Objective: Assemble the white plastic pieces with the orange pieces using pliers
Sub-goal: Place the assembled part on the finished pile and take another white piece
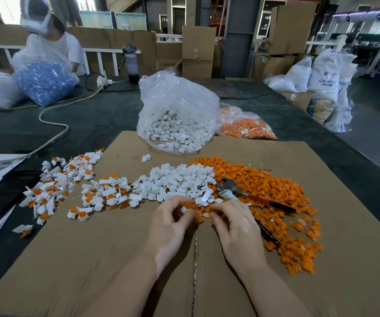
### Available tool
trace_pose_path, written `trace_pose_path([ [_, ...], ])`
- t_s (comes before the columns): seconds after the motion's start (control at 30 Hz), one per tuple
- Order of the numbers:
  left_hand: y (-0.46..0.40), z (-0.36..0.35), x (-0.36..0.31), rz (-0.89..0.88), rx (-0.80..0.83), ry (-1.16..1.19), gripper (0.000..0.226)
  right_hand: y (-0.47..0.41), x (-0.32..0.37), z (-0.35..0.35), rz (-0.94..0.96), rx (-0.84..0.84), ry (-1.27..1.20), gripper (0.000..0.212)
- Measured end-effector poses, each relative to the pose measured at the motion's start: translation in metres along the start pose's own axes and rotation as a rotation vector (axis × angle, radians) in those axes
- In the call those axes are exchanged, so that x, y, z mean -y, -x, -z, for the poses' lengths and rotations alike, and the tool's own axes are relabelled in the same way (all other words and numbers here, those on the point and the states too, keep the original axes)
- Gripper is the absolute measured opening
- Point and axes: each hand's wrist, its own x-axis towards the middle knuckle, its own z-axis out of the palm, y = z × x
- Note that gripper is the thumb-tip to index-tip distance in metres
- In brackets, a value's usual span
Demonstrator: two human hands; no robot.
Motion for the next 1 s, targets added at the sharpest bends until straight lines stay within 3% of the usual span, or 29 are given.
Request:
trace_pose_path([
  [0.1, -0.006, 0.016, 0.005, 0.029, -0.18, -0.028, 0.007, 0.0, -0.004, -0.002, -0.094, -0.078, 0.064, 0.01],
  [0.23, -0.023, 0.047, 0.02, 0.007, -0.407, -0.37, 0.009, -0.001, -0.005, -0.006, -0.151, -0.115, 0.167, 0.014],
  [0.4, -0.031, 0.07, 0.029, 0.086, -0.49, -0.658, 0.02, 0.0, -0.005, -0.008, -0.13, -0.115, 0.232, 0.018],
  [0.57, -0.03, 0.07, 0.023, 0.168, -0.469, -0.746, 0.046, 0.001, -0.005, -0.008, -0.075, -0.085, 0.243, 0.024],
  [0.7, -0.025, 0.057, 0.021, -0.024, -0.458, -0.686, 0.036, 0.0, -0.004, -0.01, 0.03, -0.041, 0.227, 0.025],
  [0.83, -0.02, 0.038, 0.018, -0.35, -0.185, -0.647, 0.021, -0.001, -0.002, -0.012, 0.184, 0.064, 0.272, 0.023],
  [1.0, -0.021, 0.021, 0.018, -0.39, 0.046, -0.82, 0.027, -0.002, -0.001, -0.015, 0.186, 0.093, 0.368, 0.024],
])
